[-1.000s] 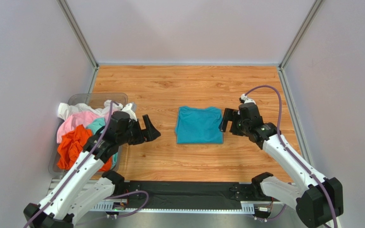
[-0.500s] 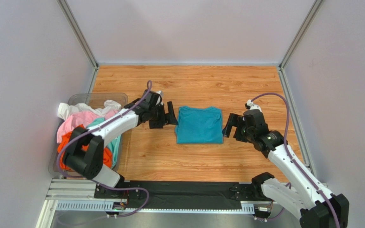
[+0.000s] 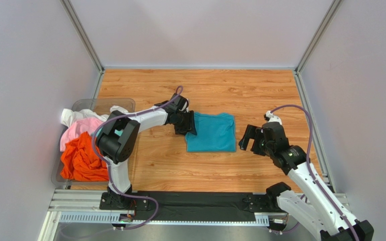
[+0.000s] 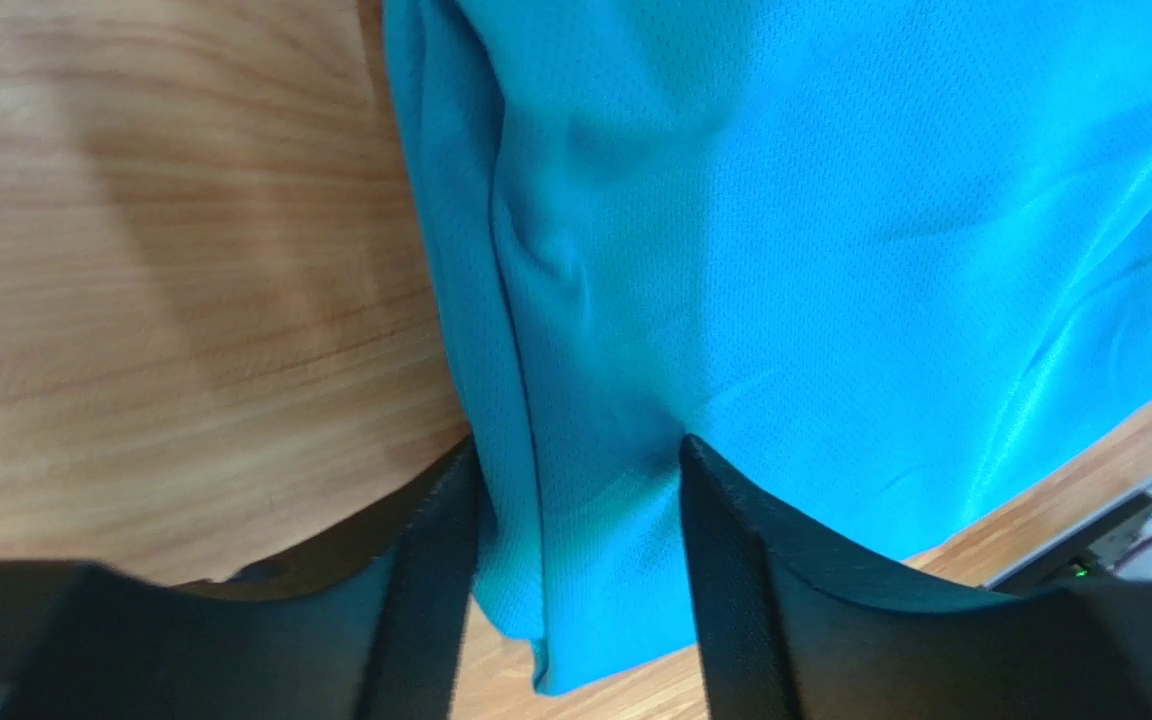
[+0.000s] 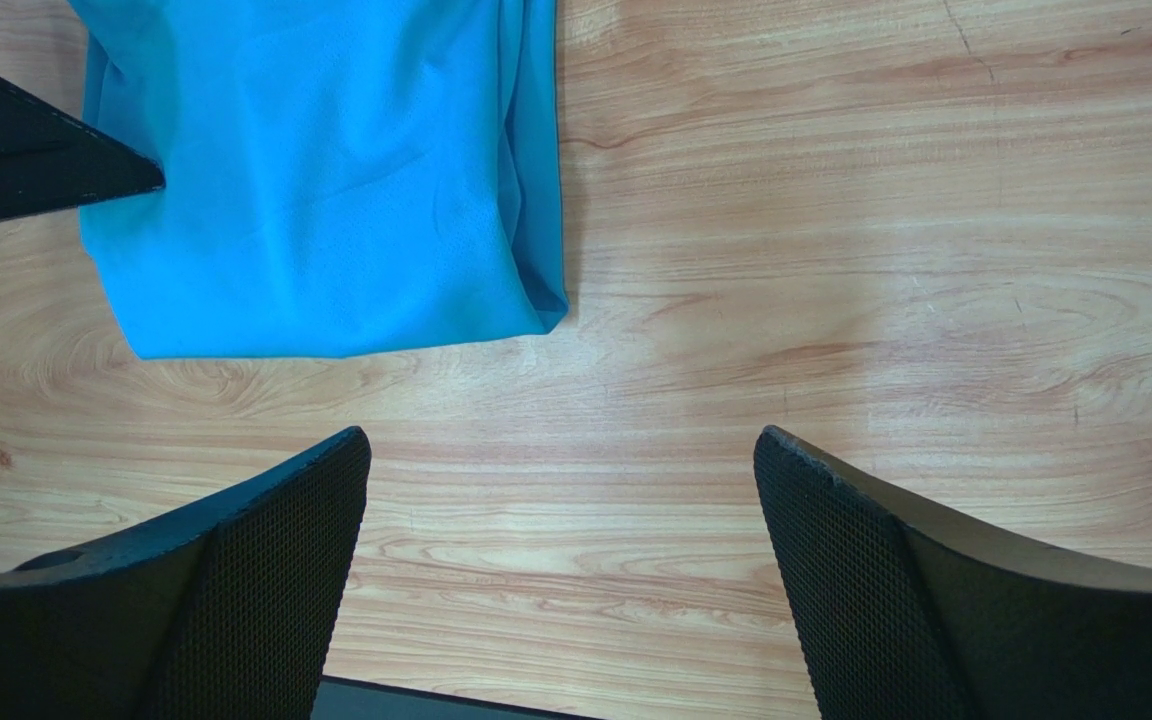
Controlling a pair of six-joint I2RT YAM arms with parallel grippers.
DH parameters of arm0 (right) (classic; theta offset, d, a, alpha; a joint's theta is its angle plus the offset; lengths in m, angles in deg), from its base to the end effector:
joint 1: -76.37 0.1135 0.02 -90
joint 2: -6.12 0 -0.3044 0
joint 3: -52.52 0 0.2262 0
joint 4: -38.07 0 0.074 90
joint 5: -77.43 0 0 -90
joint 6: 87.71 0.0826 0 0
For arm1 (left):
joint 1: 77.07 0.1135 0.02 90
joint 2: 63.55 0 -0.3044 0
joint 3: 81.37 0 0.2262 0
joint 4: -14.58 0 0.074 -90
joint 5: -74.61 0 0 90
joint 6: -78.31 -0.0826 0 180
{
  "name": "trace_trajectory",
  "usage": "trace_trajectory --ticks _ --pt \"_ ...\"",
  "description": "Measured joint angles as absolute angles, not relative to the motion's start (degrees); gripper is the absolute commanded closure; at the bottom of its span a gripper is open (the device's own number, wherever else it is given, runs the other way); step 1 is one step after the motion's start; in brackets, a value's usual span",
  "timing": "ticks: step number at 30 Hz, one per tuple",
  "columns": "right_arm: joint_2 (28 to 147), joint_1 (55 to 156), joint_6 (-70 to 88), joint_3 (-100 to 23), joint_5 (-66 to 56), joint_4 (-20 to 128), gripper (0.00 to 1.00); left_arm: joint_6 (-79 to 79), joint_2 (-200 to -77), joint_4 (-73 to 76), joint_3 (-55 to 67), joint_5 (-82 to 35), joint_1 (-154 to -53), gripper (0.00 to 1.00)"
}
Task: Fold and stack the t-shirts
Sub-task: Neatly place the folded tshirt to the corner
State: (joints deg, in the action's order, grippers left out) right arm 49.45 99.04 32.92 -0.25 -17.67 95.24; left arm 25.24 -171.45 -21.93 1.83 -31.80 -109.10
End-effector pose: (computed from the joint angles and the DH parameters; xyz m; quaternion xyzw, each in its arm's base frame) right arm 0.1199 0.0421 0.2438 0.0807 0.9284 0.1245 0.3406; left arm 0.3207 -0.2281 0.1743 -0.0055 0.9593 -0.2532 0.1246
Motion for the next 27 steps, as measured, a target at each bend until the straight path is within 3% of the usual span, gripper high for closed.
trace_trajectory --ticks 7,8,9,20,27 --pt "48.6 99.0 32.9 -0.2 -17.8 95.9 0.0 25.1 -174.6 -23.1 5.0 -30.6 -110.6 0.74" --pt "48.5 99.0 32.9 -0.2 -17.9 95.9 0.0 25.0 -175.1 -24.2 6.0 -29.6 -111.0 0.92" --pt "48.4 99.0 32.9 -0.2 -18.0 96.0 0.0 25.1 -175.7 -25.2 7.0 -28.7 -111.3 0.98" --pt "47.9 99.0 32.8 -0.2 -19.0 96.2 0.0 20.3 -183.2 -38.8 23.1 -15.0 -112.7 1.0" --pt "46.8 99.0 32.7 -0.2 -19.4 97.1 0.0 14.0 -190.6 -46.0 37.7 -8.2 -106.5 1.0"
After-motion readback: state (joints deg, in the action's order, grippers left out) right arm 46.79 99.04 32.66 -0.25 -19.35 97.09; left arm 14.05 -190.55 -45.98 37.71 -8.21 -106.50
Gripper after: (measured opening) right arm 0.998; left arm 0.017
